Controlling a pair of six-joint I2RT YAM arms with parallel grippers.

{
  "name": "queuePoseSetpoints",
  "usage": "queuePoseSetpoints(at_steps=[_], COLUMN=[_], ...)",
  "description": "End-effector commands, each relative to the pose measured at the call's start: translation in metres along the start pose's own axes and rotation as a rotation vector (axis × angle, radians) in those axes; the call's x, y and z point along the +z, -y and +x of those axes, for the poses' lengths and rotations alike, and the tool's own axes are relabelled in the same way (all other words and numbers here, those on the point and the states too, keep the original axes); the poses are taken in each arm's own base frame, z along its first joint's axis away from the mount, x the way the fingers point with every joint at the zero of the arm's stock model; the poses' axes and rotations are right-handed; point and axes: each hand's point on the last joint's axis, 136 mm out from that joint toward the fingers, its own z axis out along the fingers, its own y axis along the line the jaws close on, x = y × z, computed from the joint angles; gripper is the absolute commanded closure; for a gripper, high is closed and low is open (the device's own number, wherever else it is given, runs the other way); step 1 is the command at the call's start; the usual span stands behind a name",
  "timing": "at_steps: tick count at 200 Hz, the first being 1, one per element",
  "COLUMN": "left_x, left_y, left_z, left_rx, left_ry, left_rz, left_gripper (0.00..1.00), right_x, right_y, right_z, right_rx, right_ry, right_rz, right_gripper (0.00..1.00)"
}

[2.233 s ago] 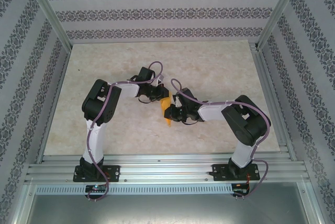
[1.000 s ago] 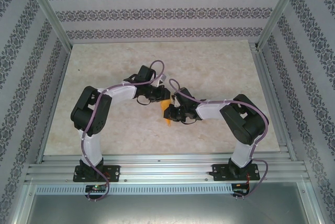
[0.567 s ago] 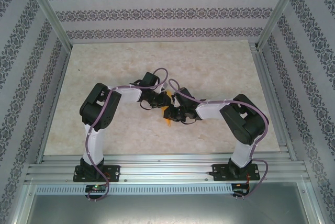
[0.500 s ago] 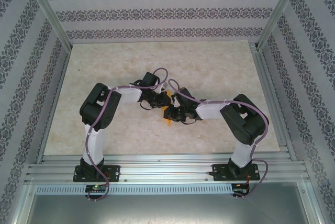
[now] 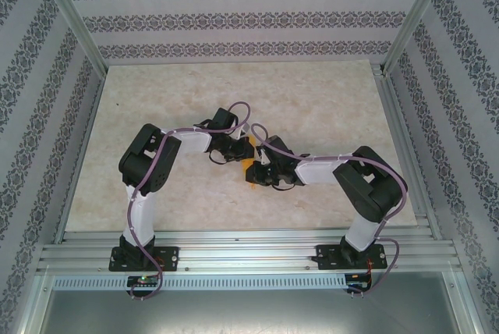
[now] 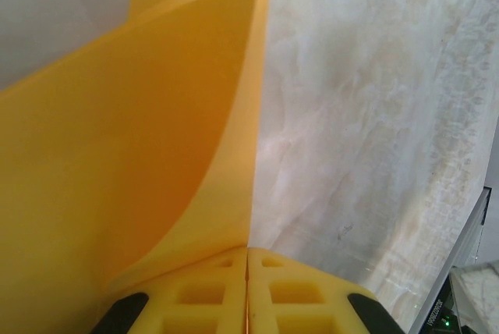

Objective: Fold a paper plane with a square sheet of paper (fold left side to right side)
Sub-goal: Fold the wing for the fifth time at the center of the table.

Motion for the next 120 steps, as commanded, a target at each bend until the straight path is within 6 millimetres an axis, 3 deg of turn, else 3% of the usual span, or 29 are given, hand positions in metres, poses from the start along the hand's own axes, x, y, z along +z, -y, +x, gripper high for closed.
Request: queuePoseSetpoints(at_steps=[1,120], left_x=[0.017,0.016], left_y=[-0.06,-0.062], left_z=[0.01,0.009], left_rx=[-0.067,-0.066], left_ry=[0.002,0.005], left_rz=[-0.159,-0.165], left_gripper=[0.9,0.91], right_x=[0.001,-0.003], right_y=[0.019,0.015], right_z=[0.056,0.083], right_rx=[0.044,0.029], right_ry=[-0.182,-0.247], right_rz=[0.063,0.061], right_gripper=[0.84,0.83])
